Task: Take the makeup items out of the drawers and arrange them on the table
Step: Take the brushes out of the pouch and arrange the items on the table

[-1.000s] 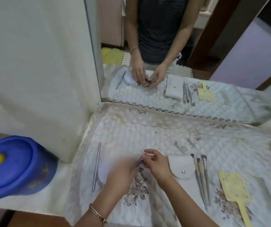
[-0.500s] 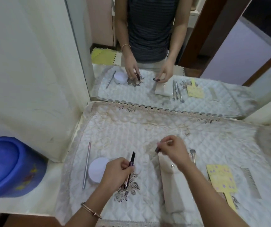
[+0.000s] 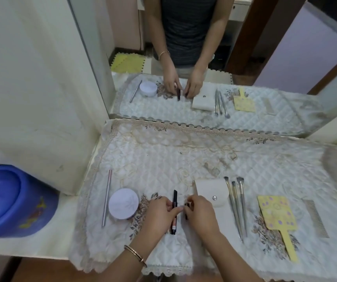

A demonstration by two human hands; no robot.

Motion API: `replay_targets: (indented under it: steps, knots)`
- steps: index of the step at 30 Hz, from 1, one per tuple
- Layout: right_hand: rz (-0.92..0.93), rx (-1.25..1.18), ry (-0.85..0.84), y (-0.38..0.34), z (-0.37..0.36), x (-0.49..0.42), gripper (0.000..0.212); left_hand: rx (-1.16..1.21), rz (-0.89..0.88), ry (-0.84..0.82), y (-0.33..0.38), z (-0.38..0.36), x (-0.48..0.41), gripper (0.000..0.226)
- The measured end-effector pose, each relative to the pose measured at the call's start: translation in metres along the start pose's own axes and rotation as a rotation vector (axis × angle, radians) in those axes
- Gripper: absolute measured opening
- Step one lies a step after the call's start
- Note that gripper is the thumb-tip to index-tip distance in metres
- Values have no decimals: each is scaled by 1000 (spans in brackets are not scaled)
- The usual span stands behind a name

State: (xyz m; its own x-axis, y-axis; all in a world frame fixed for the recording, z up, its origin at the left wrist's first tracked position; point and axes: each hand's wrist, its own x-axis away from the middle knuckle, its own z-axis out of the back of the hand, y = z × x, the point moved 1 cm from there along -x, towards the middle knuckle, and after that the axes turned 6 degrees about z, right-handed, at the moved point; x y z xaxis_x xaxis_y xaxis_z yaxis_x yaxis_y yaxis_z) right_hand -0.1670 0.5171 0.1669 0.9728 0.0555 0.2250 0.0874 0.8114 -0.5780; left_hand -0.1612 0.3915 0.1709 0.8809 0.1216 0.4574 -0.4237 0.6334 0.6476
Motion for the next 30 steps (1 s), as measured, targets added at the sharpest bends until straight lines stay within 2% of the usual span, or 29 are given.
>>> replay_targets:
  steps: [4,7,9,11,15,17,19,23,24,26,27,28,30]
  knots:
    - [61,-45,99,-7,5,3,21,65,21,68,-15,25,10,11]
    - [161,-47,110,-28,5,-3,21,96,28,236,-40,60,16,5]
    - [236,-9,36,-48,-3,-9,26,100,54,380,-62,84,15,10]
    - [342,-11,-108,-71,-15,-14,39,105,118,441,-83,104,11,14]
    - [526,139,-440,-104,-46,-23,75,77,130,344,-101,117,0,19]
    - [544,187,-527,-109,-62,-28,89,54,76,274,-102,116,-1,40]
    - [582,226,-538,-109,-74,-32,91,11,26,239,-107,113,-2,62]
    - [595,200,-444,-104,-75,-33,87,6,16,266,-110,111,2,73]
    - [554,136,-425,-102,-72,-33,85,51,26,289,-107,112,5,70]
    - [450,-59,-418,-104,-58,-32,81,213,67,311,-99,112,10,46]
    - [417,-152,-414,-106,-49,-32,78,327,94,261,-95,112,12,34]
    - [390,-233,-414,-107,-39,-31,75,474,121,159,-88,111,14,34]
    - [331,-366,-437,-109,-19,-30,70,833,162,-109,-78,103,14,57]
